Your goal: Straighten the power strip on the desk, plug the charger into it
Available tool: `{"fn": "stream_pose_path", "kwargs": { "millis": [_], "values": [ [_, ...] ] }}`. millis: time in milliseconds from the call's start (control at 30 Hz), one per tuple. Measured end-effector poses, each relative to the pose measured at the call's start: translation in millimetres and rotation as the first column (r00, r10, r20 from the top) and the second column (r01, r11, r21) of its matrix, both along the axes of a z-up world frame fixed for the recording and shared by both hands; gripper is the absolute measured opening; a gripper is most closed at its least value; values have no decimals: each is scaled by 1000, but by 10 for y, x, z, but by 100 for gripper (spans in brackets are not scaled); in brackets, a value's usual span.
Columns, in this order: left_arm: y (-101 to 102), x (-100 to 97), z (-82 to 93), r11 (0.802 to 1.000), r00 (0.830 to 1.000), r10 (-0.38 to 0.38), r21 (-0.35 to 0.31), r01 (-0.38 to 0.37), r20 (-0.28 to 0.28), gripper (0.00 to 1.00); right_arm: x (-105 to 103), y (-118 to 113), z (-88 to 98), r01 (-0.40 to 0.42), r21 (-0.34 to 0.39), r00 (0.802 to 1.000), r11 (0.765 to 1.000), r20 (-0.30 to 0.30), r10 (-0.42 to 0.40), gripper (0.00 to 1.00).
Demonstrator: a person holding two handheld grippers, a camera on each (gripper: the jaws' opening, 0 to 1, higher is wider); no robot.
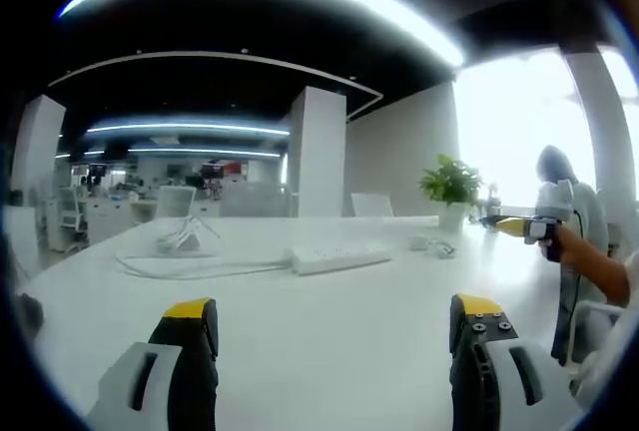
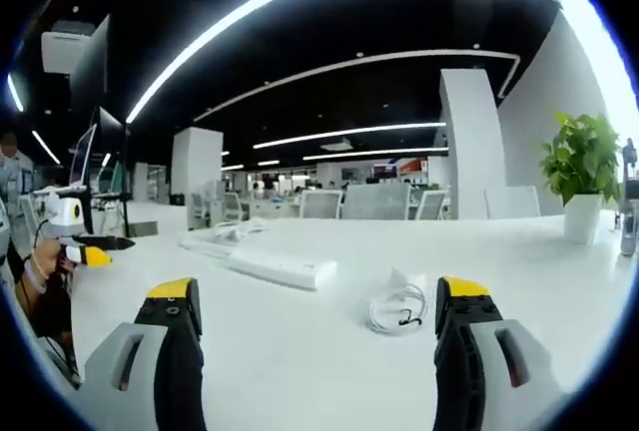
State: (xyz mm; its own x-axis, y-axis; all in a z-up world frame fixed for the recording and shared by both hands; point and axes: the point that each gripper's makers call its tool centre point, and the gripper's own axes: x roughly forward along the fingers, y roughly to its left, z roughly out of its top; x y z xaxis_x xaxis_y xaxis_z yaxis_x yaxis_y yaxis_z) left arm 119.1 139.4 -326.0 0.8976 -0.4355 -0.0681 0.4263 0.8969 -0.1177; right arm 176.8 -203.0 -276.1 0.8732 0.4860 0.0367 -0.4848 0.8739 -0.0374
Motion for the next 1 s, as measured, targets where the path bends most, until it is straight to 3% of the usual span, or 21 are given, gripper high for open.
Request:
{"fn": "stream_pose_path", "kwargs": {
  "millis": [500,1000],
  "values": [
    [50,3,-24,1000,1000,9,-6,-9,-4,99,368,-211,234,63,-2,998,998,27,-63,96],
    [80,5,-56,1000,1000,12,-10,-12,-11,99,794,-430,300,119,23,992,993,25,-120,96]
  ]
}}
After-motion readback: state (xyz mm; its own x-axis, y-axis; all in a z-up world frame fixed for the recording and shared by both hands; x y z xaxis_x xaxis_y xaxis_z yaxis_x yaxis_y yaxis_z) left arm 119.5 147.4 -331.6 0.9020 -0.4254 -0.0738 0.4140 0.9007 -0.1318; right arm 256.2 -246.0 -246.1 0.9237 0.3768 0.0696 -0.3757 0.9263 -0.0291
